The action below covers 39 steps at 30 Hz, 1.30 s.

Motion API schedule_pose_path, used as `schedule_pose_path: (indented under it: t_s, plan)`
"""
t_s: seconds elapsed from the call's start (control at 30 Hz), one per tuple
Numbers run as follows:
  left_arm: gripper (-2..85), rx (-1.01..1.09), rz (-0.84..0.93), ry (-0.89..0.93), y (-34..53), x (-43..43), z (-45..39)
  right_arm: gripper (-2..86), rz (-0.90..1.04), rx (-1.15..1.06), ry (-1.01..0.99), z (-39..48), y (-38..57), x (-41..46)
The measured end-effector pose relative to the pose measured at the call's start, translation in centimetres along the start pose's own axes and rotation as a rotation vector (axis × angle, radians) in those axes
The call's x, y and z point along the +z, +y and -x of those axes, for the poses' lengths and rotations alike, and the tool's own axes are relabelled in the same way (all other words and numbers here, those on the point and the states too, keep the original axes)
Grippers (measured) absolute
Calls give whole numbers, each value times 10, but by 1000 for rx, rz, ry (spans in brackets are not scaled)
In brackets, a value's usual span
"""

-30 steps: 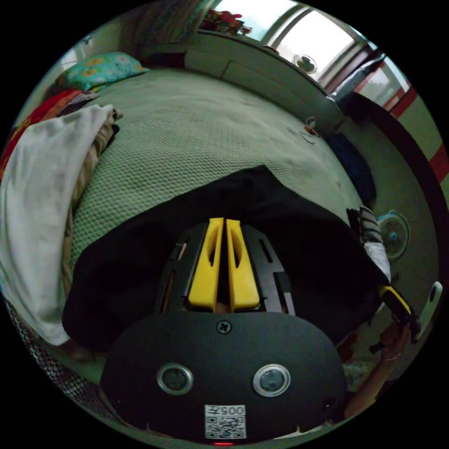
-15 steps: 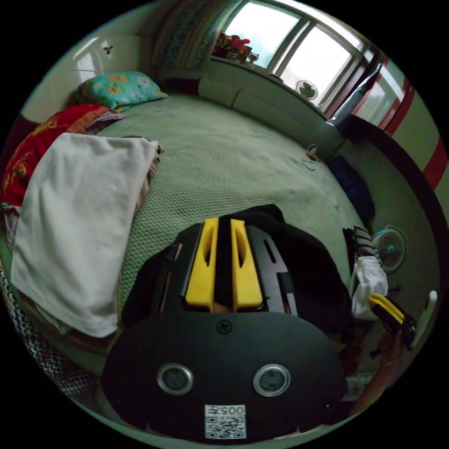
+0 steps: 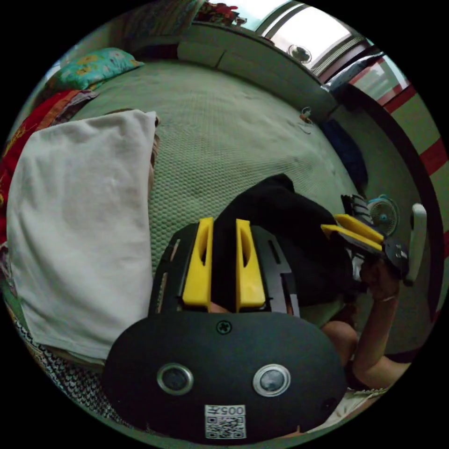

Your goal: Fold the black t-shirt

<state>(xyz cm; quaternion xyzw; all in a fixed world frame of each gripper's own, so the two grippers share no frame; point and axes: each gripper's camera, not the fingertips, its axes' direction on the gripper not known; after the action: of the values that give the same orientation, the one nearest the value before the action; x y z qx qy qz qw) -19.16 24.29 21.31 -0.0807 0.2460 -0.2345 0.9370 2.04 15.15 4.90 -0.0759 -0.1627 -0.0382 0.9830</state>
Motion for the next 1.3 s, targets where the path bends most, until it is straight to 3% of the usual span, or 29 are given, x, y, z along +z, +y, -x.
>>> schedule_pose_path:
  t_s: [0.1,0.2,0.33,0.47,0.57,0.7,0.83,0.93,1.0,1.3]
  plan:
    - [54,1,62,-21,-8,2,7,36,56,8,-46,-1,-12,31]
    - [33,-27,38,14,-13,-9,17,-9,-22,51,-128,-7,-14,25]
    - [24,-73,-230,80,-8,-46,27,-13,-228,44,-197,-8,-37,-10]
    - [29,-194,-433,-4,6,-76,40,21,-386,23,-173,7,-88,-26]
    - [14,-274,-522,-63,15,-89,53,51,-328,93,-126,13,-109,-20]
    - [19,-277,-502,-67,15,-95,64,64,-408,52,-251,24,-63,-34]
    - [46,-231,-443,-43,8,-93,64,60,-269,-90,-324,46,-16,-21]
    - [49,-202,-409,-48,4,-90,60,48,-92,-379,-383,82,10,-8]
    - [49,-192,-409,-20,3,-90,60,39,-25,-584,-288,110,26,4]
    - [53,-152,-413,114,3,-93,61,11,62,-723,-258,118,43,48]
